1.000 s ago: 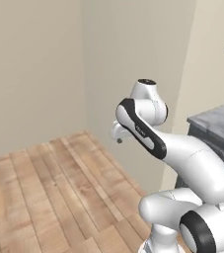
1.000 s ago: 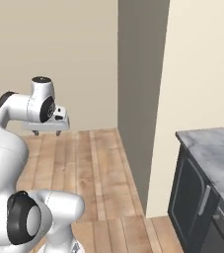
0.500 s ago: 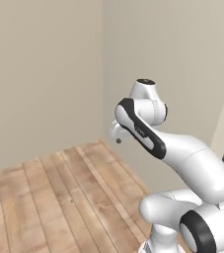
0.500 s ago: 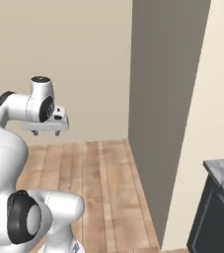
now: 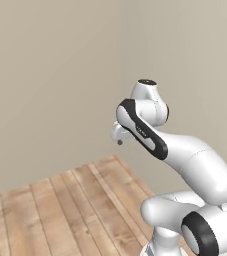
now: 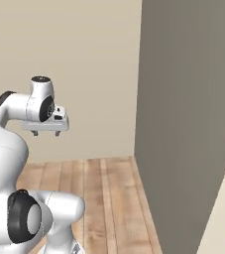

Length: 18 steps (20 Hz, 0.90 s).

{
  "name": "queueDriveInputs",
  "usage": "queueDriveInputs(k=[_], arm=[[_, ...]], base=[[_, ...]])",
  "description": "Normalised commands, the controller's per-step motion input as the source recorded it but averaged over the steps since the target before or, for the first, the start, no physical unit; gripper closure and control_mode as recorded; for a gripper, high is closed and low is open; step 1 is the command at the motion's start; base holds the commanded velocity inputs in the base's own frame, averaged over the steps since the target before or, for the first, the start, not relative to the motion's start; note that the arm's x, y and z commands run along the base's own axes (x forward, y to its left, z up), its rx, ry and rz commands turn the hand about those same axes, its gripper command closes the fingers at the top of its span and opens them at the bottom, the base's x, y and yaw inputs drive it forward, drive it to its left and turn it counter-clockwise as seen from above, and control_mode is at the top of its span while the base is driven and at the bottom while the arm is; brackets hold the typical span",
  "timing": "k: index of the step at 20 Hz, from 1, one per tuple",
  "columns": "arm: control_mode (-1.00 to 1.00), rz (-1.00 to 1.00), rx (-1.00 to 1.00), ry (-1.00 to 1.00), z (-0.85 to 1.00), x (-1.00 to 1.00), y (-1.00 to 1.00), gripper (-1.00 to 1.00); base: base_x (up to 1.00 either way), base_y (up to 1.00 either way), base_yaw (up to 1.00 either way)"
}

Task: Place the large bottle from the dining counter next to the other large bottle outside the sink, and place the small bottle from the dining counter next to the other small bottle inside the sink.

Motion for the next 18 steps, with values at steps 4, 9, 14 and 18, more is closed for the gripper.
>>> queueDriveInputs(k=[4,9,14,18], arm=[[1.00,0.00,0.00,0.00,0.00,0.00,0.00,-1.00],[1.00,0.00,0.00,0.00,0.00,0.00,0.00,-1.00],[1.00,0.00,0.00,0.00,0.00,0.00,0.00,-1.00],[1.00,0.00,0.00,0.00,0.00,0.00,0.00,-1.00]], base=[[0.90,0.30,0.00],[0.75,0.48,0.00],[0.68,0.57,0.00],[0.43,0.47,0.25]])
